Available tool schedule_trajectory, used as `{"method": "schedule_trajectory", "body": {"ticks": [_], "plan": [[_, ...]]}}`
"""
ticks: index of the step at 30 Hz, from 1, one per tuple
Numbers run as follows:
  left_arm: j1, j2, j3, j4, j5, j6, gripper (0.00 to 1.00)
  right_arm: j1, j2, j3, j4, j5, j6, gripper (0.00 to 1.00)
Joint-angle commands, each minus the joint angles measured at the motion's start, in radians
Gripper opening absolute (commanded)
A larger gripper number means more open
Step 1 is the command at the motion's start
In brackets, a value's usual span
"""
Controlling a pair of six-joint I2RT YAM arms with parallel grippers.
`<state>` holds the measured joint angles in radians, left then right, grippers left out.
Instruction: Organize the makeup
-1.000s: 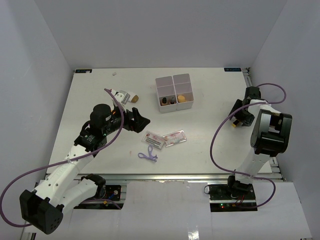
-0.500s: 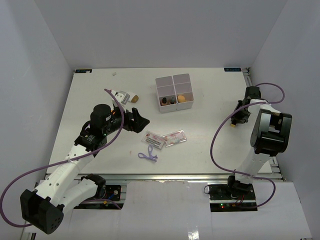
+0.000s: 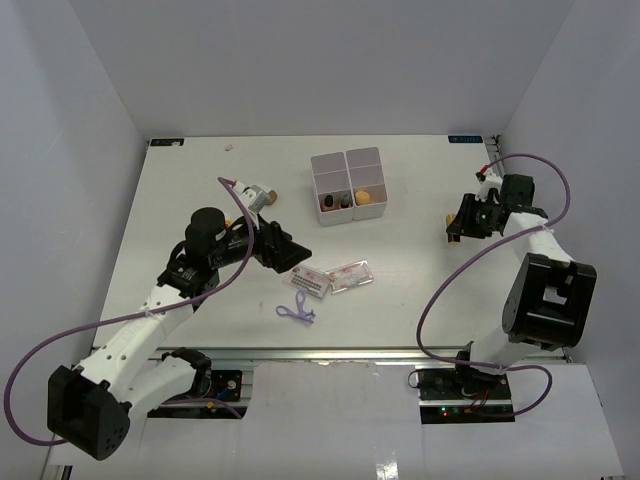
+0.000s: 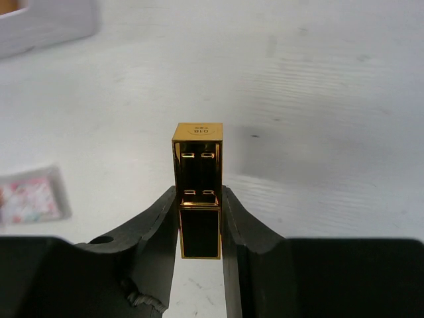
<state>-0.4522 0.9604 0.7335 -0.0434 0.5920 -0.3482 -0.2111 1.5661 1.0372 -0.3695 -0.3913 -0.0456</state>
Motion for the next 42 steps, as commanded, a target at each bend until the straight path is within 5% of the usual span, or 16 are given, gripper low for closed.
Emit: {"method": "schedule_trajectory", "body": {"ticks": [1, 6, 13, 23, 42], "plan": [[0.002, 0.098, -0.028, 0.234, 0.191, -0.219, 0.98, 0.02, -0.127, -0.022, -0.111, -0.496, -0.376, 0.08], [-0.099, 0.203, 0.003, 0.342, 0.09, -0.388, 0.98, 0.139, -0.222, -0.042, -0.21, -0.619, -0.594, 0.09], [-0.271, 0.31, 0.088, 0.346, -0.155, -0.522, 0.98, 0.398, -0.399, -0.138, -0.023, -0.482, -0.517, 0.09], [-0.43, 0.49, 0.212, 0.334, -0.426, -0.54, 0.98, 0.43, -0.472, -0.187, 0.023, -0.48, -0.479, 0.08], [-0.476, 0.599, 0.369, 0.241, -0.595, -0.495, 0.87, 0.432, -0.523, -0.219, 0.041, -0.497, -0.478, 0.08]]}}
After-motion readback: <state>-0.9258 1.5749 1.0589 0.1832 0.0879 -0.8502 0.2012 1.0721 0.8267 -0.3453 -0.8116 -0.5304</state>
